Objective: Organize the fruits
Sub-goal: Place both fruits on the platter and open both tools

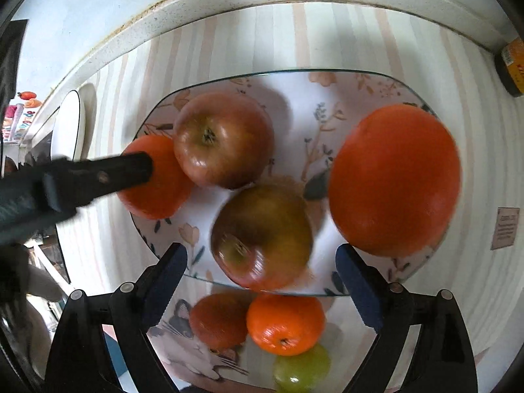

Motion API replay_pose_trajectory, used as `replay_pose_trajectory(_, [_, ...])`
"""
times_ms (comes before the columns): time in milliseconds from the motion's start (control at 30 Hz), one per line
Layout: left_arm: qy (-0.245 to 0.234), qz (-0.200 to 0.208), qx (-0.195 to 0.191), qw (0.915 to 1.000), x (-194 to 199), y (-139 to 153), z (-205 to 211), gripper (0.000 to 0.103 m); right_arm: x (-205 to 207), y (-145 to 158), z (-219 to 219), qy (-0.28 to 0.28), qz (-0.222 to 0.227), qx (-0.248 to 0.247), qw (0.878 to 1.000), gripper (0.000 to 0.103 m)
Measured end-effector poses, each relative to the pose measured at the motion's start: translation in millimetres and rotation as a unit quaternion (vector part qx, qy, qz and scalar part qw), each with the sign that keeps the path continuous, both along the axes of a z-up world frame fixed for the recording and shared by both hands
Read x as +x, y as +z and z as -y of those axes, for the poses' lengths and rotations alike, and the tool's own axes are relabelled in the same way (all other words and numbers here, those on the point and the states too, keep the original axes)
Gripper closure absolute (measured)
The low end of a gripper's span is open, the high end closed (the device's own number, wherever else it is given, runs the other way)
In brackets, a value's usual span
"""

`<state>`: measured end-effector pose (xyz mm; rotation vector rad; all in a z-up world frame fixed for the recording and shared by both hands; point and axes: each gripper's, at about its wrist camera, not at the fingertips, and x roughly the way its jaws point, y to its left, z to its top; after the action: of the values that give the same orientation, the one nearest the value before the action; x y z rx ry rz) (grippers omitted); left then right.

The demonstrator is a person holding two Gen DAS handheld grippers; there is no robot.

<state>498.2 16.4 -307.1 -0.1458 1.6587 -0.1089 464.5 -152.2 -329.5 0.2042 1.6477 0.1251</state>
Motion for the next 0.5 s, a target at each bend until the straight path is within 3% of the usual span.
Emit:
replay_pose_trajectory(233, [0.0, 0.058, 0.03, 0.9979, -48, 36, -11, 0.007, -28, 35, 24, -0.007, 0.039, -0.03, 0.999, 0.009])
replay_pose_trajectory(500, [0.01, 0.111, 0.035, 0.9932, -91, 71, -8, 0.007, -63, 76, 37, -0.005, 0.086, -0.057, 0.995, 0.009])
